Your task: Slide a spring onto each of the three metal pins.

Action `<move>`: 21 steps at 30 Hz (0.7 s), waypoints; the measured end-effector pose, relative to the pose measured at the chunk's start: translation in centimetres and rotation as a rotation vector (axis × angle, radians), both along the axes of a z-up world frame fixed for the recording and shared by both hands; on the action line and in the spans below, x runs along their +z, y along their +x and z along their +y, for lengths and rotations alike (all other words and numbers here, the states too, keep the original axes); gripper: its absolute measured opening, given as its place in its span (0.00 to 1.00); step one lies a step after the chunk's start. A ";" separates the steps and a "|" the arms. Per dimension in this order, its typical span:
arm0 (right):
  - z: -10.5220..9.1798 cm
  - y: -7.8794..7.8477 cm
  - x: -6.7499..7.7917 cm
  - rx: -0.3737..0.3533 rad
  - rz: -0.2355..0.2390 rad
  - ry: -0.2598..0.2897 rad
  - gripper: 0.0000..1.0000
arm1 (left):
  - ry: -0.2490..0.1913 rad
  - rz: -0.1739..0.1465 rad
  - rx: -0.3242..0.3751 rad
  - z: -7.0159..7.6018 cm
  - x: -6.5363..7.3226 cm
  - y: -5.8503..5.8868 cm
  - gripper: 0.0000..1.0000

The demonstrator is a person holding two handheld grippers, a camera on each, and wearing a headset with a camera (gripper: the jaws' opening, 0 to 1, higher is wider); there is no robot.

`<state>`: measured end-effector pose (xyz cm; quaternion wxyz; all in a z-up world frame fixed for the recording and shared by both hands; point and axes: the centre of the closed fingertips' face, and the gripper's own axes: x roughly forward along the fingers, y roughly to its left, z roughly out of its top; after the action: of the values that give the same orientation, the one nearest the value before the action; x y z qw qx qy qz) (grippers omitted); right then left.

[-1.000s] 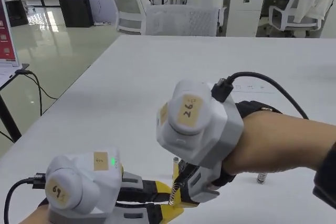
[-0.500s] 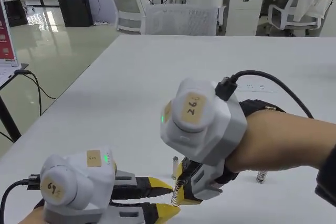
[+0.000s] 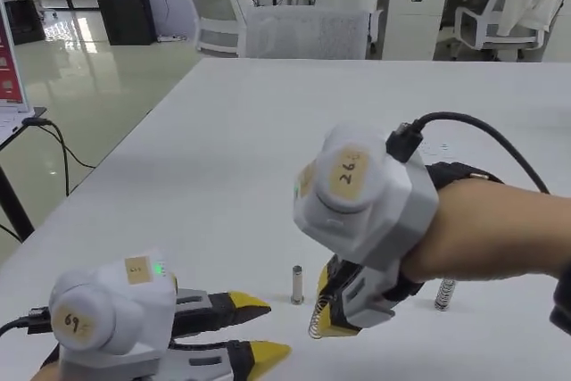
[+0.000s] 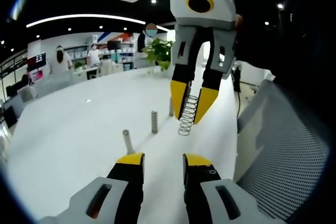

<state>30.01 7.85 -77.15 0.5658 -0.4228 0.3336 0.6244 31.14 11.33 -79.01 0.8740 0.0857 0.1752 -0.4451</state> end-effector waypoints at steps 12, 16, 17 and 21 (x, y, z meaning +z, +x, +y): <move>-0.7 1.5 1.0 -0.040 -0.030 0.009 0.08 | 0.020 0.006 -0.007 -0.3 -0.5 -0.3 0.28; -0.7 1.8 1.2 -0.047 -0.035 0.013 0.08 | 0.019 0.007 -0.004 -0.3 -0.5 -0.3 0.29; -0.6 1.9 1.3 -0.048 -0.038 0.015 0.08 | 0.019 0.008 -0.005 -0.3 -0.5 -0.3 0.29; -0.4 2.4 1.7 -0.052 -0.045 0.021 0.08 | 0.018 0.007 -0.004 -0.3 -0.5 -0.3 0.30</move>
<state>32.44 7.41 -75.41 0.5937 -0.4217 0.3252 0.6032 30.80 11.04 -79.46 0.8717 0.0924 0.1821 -0.4456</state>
